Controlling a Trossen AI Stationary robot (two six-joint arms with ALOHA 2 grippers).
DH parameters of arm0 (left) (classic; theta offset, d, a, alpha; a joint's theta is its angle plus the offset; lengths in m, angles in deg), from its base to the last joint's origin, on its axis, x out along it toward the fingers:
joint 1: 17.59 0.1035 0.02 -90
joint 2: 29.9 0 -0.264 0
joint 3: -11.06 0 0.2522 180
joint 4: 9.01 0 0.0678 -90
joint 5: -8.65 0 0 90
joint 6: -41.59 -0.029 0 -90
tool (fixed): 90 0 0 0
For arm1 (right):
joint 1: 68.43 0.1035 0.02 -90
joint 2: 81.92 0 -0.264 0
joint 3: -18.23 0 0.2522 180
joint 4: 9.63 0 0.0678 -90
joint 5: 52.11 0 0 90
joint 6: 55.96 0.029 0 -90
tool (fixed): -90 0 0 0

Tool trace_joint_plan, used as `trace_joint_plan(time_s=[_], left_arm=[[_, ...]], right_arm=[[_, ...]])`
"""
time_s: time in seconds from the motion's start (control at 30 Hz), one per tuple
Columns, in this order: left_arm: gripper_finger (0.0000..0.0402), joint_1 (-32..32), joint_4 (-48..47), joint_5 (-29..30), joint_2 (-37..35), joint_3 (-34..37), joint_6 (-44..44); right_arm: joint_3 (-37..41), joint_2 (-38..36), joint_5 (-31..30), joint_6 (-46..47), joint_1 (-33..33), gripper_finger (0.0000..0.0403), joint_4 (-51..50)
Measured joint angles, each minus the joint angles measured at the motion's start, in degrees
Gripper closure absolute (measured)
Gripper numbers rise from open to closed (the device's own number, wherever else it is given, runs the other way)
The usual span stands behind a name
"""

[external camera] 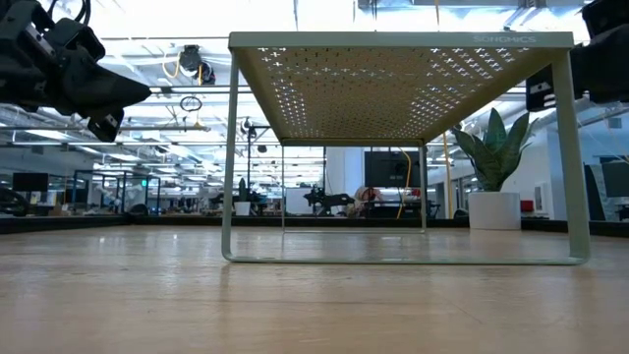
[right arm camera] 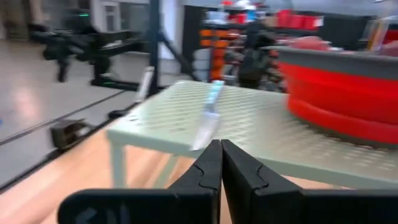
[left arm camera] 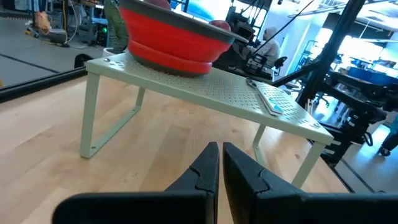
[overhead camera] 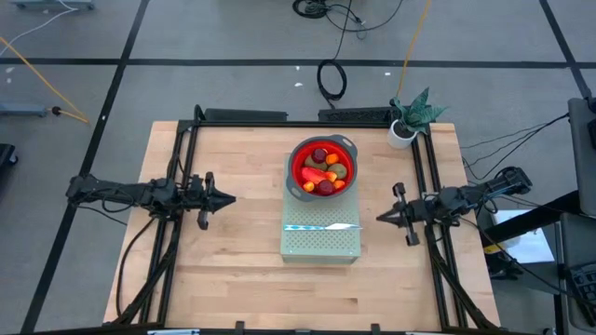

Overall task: Pick & Place Fruit
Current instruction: Return to Home Position

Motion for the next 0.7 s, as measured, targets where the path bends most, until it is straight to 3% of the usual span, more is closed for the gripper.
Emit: trace_joint_plan(time_s=[0.7], left_arm=[[0.0382, 0.0, 0.0, 0.0, 0.0, 0.0, -0.1]], right_arm=[[0.0, 0.0, 1.4, -1.5, 0.0, 0.0403, 0.0]])
